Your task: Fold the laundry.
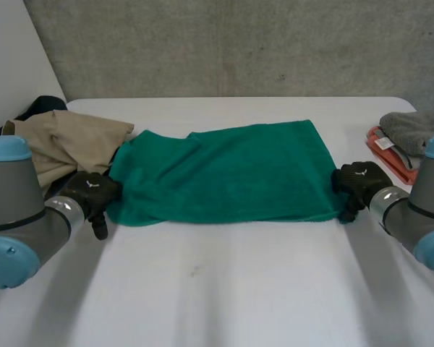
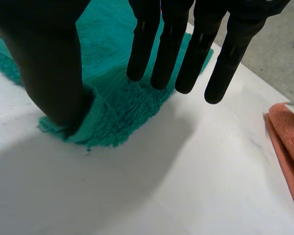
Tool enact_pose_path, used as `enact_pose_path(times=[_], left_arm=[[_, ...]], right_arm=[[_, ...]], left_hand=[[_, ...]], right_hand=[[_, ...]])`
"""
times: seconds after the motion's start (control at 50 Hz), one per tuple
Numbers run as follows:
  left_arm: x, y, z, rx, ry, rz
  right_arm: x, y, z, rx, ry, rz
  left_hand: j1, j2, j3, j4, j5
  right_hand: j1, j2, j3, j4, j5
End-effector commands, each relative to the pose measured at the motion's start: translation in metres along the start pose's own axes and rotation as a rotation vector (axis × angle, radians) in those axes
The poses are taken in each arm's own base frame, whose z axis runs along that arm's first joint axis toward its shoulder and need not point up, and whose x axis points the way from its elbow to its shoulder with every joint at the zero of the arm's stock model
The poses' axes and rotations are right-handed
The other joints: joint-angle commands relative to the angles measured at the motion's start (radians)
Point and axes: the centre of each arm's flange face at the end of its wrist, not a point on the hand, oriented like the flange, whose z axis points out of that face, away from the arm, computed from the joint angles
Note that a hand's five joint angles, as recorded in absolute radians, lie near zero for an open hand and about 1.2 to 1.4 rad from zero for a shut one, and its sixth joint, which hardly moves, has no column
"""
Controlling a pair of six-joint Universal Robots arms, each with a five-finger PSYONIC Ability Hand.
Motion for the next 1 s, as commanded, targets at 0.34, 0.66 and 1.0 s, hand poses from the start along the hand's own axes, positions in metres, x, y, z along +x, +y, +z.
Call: enact_pose_path(times=[0.34,0.66,1.0], left_arm=[[0.008,-0.006,0.036,0.054,-0.003,0.121],[0.019,-0.017,0.053,0.115,0.002,0.2],[0.015,-0.025,0.069,0.139,-0.041,0.258]], right_arm=[[0.004,-0.011,-0.011,0.044,0.005,0.023],[-0.001,-0.009,-0.011,0.03,-0.009,-0.022],[0.01,-0.009,-0.012,0.008,0.003,-0.041]], left_hand=[[0.016,0.029,0.026,0.036,0.039],[0.175,0.187,0.185,0.195,0.198],[0.95,0.962,0.959,0.97,0.973]], right_hand=[[0.696,0.697,0.693,0.697,0.697],[0.696,0.697,0.693,0.697,0.697],[0.696,0.697,0.693,0.697,0.697]])
